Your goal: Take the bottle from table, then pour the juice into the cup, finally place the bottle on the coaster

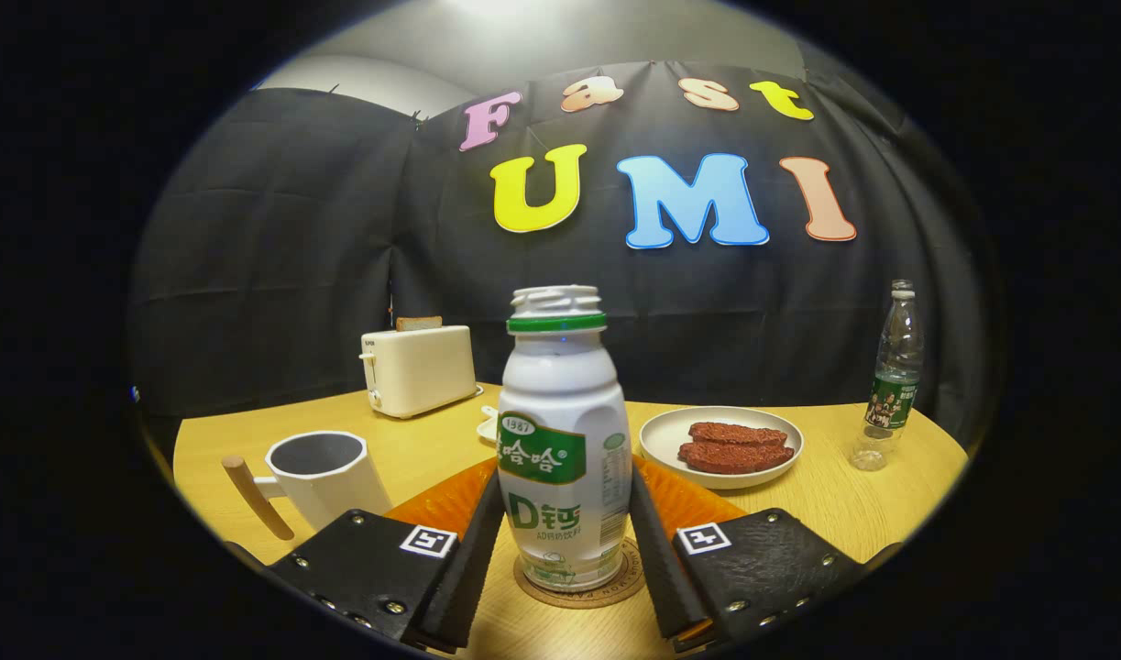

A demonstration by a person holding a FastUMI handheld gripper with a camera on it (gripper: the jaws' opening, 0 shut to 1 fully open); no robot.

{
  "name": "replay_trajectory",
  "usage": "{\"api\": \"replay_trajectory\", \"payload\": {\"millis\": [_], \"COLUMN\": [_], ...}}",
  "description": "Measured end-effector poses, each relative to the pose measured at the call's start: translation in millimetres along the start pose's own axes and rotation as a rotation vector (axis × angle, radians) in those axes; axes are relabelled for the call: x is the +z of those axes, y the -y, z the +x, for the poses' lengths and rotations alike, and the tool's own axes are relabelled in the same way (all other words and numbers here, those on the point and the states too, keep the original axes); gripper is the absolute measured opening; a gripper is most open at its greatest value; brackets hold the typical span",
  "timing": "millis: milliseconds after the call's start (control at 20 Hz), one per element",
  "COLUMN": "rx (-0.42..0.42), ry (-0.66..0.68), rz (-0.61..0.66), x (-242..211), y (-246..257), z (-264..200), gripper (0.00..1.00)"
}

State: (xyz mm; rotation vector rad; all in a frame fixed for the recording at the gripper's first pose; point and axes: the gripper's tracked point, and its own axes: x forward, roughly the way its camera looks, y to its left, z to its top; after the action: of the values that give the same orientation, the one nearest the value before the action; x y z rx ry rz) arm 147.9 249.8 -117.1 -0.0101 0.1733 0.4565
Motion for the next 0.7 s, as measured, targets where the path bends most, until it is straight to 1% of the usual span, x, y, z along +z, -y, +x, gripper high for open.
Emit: {"api": "replay_trajectory", "payload": {"millis": [100, 150, 200, 300, 350, 700], "rx": [0.003, 0.008, 0.011, 0.01, 0.001, -0.042], "ry": [0.011, 0.022, 0.034, 0.066, 0.081, 0.254], "rz": [-0.001, 0.002, 0.001, -0.008, -0.012, -0.032], "x": [2, 5, 8, 17, 22, 75], "y": [-2, -4, -6, -6, -4, 2], "z": [-1, -1, -2, -4, -6, -26], "gripper": [0.75, 0.79, 0.8, 0.95, 0.98, 0.98]}}
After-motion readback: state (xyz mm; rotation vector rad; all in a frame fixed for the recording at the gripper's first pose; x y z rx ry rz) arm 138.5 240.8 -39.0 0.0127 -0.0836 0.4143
